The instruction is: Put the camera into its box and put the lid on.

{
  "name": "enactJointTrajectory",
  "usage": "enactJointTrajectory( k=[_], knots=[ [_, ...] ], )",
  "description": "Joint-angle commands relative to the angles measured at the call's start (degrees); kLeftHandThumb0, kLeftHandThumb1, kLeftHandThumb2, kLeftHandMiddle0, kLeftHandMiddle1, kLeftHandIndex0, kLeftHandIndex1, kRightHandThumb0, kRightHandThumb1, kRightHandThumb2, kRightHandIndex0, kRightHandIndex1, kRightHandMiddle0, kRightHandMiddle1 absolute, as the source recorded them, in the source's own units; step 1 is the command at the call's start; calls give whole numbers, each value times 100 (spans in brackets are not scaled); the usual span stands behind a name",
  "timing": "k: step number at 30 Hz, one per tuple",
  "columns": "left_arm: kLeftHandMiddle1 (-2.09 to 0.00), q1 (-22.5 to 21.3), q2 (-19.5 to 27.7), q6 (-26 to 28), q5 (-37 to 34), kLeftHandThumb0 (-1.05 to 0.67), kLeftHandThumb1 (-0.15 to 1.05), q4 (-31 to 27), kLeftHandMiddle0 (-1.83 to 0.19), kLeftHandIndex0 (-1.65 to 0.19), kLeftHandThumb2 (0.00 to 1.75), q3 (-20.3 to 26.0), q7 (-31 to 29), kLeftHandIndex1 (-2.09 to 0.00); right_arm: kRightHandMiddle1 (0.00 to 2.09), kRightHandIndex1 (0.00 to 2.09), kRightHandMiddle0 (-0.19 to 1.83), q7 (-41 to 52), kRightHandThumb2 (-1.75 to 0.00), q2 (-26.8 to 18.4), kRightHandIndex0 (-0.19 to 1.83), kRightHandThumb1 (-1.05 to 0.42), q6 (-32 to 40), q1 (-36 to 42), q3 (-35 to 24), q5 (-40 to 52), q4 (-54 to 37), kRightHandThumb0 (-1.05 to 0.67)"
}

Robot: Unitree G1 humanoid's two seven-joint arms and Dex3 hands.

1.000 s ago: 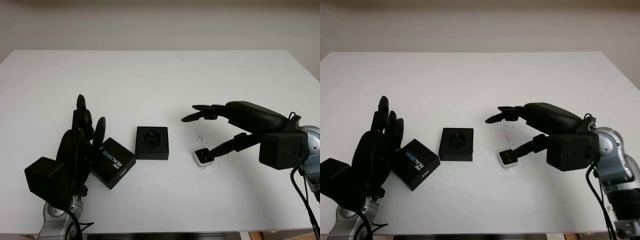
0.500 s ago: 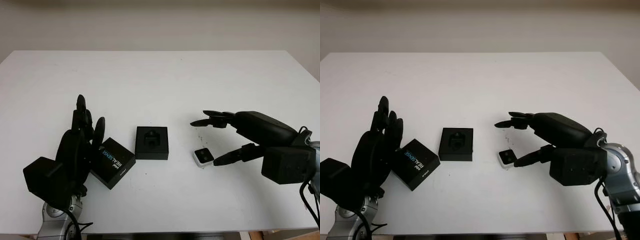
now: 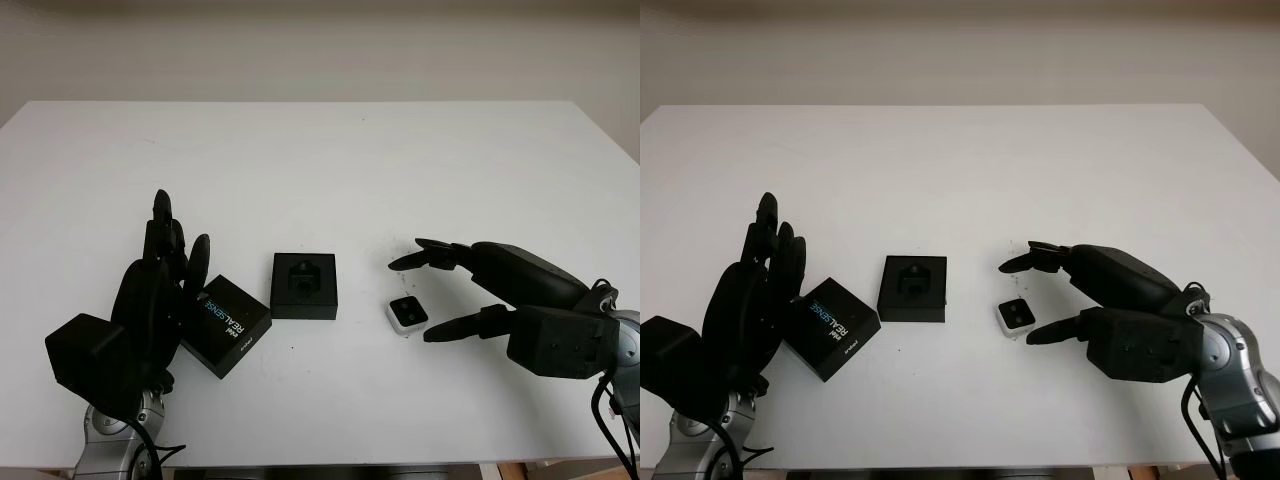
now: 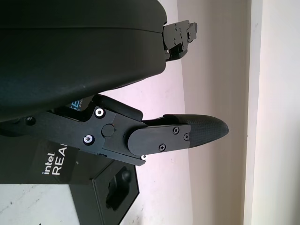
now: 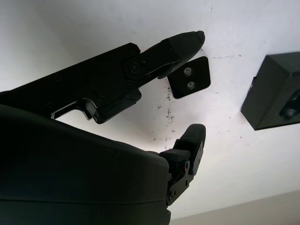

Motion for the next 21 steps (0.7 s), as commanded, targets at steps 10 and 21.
enactJointTrajectory(
  k=[10,21],
  knots=[
    [0,1,24,-1,-80,-73,105,-78,19,19,48,56,-53,0,85,7,18,-273,-5,197,22,-88,-180,170,54,-62,142,-60],
    [-2,24,13,-25,-58,-74,105,-55,19,19,47,58,-37,-1,83,7,19,-572,-5,236,24,-87,-203,166,184,-504,347,-58]
  ],
)
